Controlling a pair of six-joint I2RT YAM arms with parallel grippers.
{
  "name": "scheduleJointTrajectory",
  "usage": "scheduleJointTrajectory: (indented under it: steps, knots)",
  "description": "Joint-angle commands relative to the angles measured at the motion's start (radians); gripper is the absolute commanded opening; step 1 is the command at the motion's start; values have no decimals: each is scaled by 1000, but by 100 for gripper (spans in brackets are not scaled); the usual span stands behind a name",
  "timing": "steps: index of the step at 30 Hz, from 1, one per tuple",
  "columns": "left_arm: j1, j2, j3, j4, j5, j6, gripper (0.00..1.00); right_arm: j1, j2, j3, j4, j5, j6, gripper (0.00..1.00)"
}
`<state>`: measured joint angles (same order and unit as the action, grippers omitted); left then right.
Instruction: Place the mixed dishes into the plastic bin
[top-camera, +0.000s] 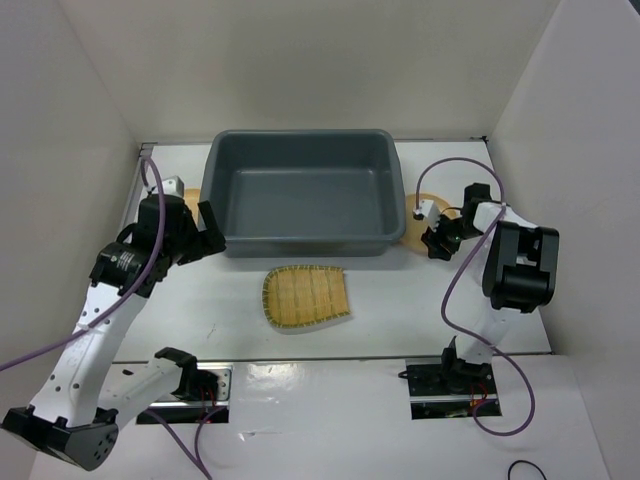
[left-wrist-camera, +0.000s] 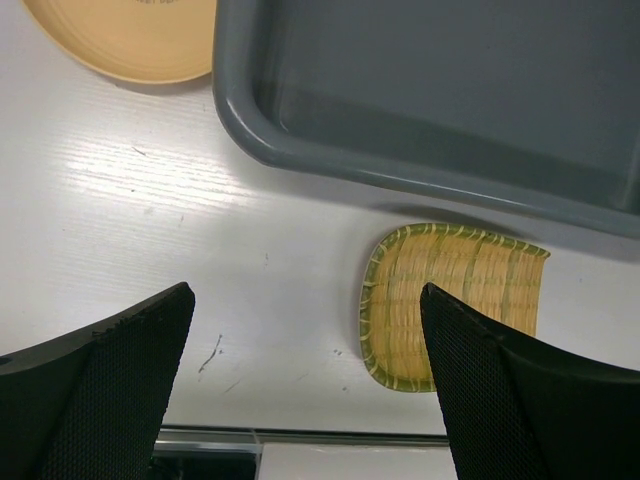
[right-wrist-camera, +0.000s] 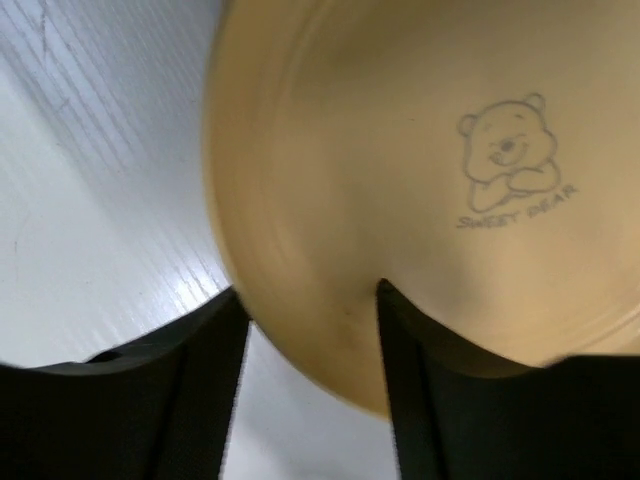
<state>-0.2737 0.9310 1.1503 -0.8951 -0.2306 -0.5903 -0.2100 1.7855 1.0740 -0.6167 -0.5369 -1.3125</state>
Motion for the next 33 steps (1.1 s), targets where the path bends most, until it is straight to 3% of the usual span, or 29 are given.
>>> scheduleJointTrajectory:
  steps: [1, 3, 4, 7, 10, 17, 23, 33]
  knots:
    - [-4, -14, 40, -10, -21, -35, 100, 1, 52, 26, -109, 0, -37, 54]
    - [-4, -23, 40, -10, -21, -36, 100, 1, 52, 26, -127, 0, -48, 46]
    - [-4, -23, 40, -10, -21, -36, 100, 1, 52, 26, -136, 9, -48, 35]
    - [-4, -32, 40, -10, -21, -45, 100, 14, 63, 35, -149, 32, -27, 17]
    - [-4, -52, 40, -10, -21, -45, 100, 14, 100, 70, -201, 32, -27, 7]
    - [-4, -86, 22, -10, -21, -54, 100, 14, 84, 171, -235, -21, 18, 0]
    - [-4, -115, 11, -10, -21, -75, 100, 23, 75, 316, -226, -86, 91, 0]
    - [-4, -155, 2, -1, -21, -94, 100, 23, 51, 550, -100, -140, 292, 0]
